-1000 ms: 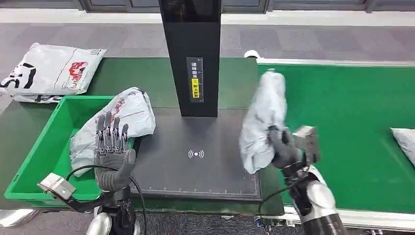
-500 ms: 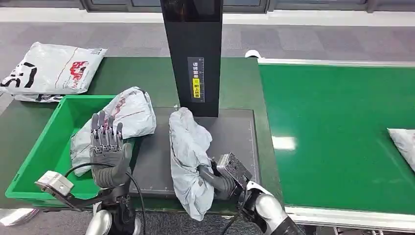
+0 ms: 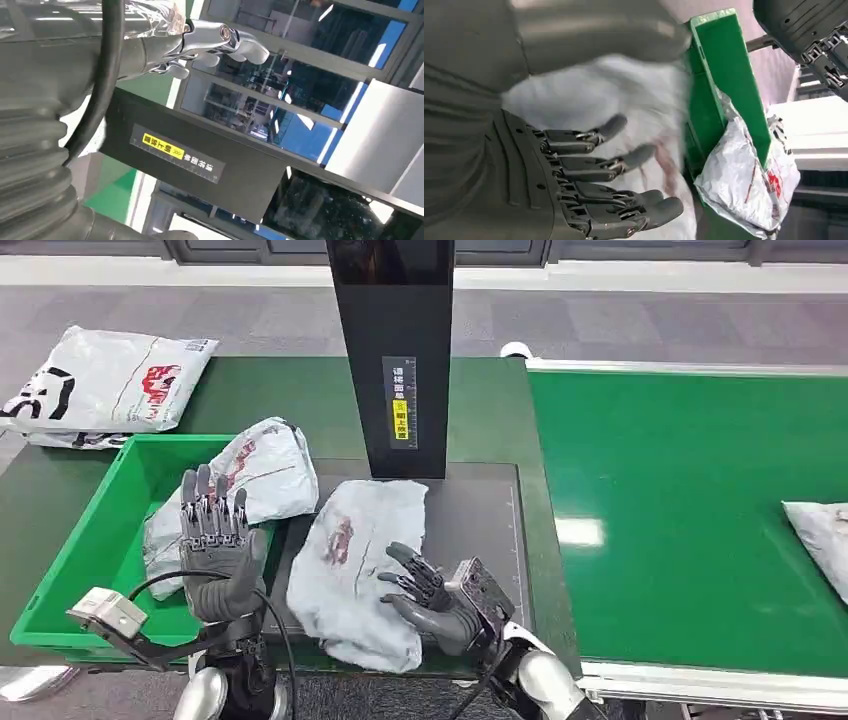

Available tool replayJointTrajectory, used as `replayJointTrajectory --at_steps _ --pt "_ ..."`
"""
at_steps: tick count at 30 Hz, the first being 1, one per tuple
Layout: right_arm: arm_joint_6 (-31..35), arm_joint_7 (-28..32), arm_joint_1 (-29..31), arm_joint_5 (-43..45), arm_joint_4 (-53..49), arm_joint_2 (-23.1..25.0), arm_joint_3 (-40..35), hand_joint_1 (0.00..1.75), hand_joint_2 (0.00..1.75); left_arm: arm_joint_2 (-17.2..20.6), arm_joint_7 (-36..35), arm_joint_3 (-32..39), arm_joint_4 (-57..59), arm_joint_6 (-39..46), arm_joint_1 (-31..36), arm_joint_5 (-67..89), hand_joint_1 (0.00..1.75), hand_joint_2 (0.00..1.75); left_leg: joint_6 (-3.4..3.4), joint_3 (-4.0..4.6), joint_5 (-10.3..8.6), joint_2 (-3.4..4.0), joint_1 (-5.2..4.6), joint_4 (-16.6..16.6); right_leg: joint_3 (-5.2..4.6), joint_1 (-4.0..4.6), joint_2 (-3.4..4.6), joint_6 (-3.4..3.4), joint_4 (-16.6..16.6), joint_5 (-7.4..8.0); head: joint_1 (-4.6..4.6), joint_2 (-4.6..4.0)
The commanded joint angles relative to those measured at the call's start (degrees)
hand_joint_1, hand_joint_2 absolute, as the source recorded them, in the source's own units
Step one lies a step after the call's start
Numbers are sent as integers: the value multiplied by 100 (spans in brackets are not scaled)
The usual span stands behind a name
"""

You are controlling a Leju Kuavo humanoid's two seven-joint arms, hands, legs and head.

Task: Moved the parcel from conveyor to table for the left to box.

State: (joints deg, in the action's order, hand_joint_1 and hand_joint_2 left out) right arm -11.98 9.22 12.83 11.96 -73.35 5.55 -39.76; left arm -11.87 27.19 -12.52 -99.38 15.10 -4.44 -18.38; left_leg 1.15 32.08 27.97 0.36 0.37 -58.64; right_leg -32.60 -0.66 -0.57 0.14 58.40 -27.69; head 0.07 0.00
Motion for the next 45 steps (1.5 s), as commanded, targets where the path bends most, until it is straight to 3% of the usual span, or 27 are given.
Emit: replayJointTrajectory --at_steps 1,2,3,6,10,11,18,19,21,22,23,25,33,34,37,40,42,45 --pt "238 -34 48 35 -126 -219 557 0 175 97 -25 118 3 57 14 54 0 175 -3 3 -7 -8 0 5 0 0 -4 0 -7 5 0 0" --pt "238 -34 48 35 -126 -219 557 0 175 97 -25 118 3 57 14 54 0 175 -3 4 -5 -7 0 3 -1 1 -4 0 -5 4 0 0" --pt "907 291 -24 164 -273 -136 1125 0 0 150 30 93 -54 62 -29 223 0 175 -4 4 -9 -9 1 8 0 2 -4 -1 -12 8 0 0" --pt "1241 226 -34 400 -603 -266 2394 0 0 256 -5 31 -196 112 -216 946 0 175 -4 7 -8 -15 -1 3 0 -2 -10 1 -7 5 0 0" --pt "1251 837 -417 547 -1479 -224 3305 0 0 540 -474 -311 -47 457 -173 3496 0 175 -7 7 -14 -29 -7 10 3 -11 -25 5 -14 8 -2 0" --pt "1328 955 -546 494 -1815 -209 3396 0 0 515 -693 -353 0 462 -111 4190 0 175 -7 8 -11 -38 -7 3 5 -16 -35 6 -8 3 0 0" --pt "1404 891 -572 430 -1852 -156 3307 0 0 457 -715 -306 0 412 -93 4255 0 175 -9 2 -5 -8 -18 3 -3 -18 -8 4 -7 7 0 0" --pt "1539 1196 -597 386 -1914 -108 3363 0 0 615 -1017 -437 95 297 -17 5035 0 175 -9 2 -11 -13 -16 9 0 -16 -11 2 -16 12 0 0" --pt "1547 1193 -663 393 -2060 -144 3350 0 0 557 -1023 -417 154 290 22 5074 0 175 -8 4 -6 -13 -15 3 -4 -13 -14 3 -8 7 -2 0" --pt "1706 1371 -727 332 -2215 -113 3398 0 0 708 -1434 -565 284 126 138 6223 0 175 -9 3 -6 -11 -20 2 -7 -17 -11 5 -5 6 0 0" --pt "1895 1539 -819 219 -2385 -68 3430 0 175 728 -1704 -661 374 -60 249 7126 0 175 -9 6 -14 -20 -16 10 -5 -12 -15 3 -16 12 -2 0" --pt "2147 1650 -927 4 -2675 -16 3368 0 175 900 -2130 -1010 851 -584 665 8613 0 175 -8 8 -18 -33 -18 11 -4 -14 -28 3 -15 10 0 0" --pt "2198 1614 -902 -26 -2683 -19 3311 0 175 841 -2104 -985 1101 -513 773 8659 0 175 -9 1 -12 10 -20 8 -9 -19 7 3 -8 16 -2 0" --pt "1953 1559 -690 14 -2508 31 3279 0 175 1556 -2281 -1893 1600 -1953 1417 9774 0 175 -8 2 -9 13 -17 3 -11 -17 9 3 -6 16 -2 0" --pt "1945 1406 -223 -21 -2105 237 3326 0 175 1542 -1657 -2390 4307 -2015 2577 9546 0 175 -5 6 -34 -20 -17 17 -8 -16 -19 -2 -17 29 -2 0" --pt "1849 1333 -115 147 -1905 202 3294 0 175 1766 -502 -2649 5292 -2803 2997 8356 0 175 -17 -6 -46 -18 -19 27 9 -20 -21 2 -26 38 0 0" --pt "1842 1348 -158 179 -1897 188 3290 0 175 1903 -384 -2848 5751 -2960 3316 8094 0 175 -5 6 -49 15 -13 22 -16 -9 13 -8 -25 56 -2 0" --pt "1789 1402 -223 200 -1947 222 3346 0 175 2022 -430 -3135 6543 -3010 3902 7961 0 175 -4 2 -62 -9 -18 22 -4 -14 -10 -3 -18 53 0 0"
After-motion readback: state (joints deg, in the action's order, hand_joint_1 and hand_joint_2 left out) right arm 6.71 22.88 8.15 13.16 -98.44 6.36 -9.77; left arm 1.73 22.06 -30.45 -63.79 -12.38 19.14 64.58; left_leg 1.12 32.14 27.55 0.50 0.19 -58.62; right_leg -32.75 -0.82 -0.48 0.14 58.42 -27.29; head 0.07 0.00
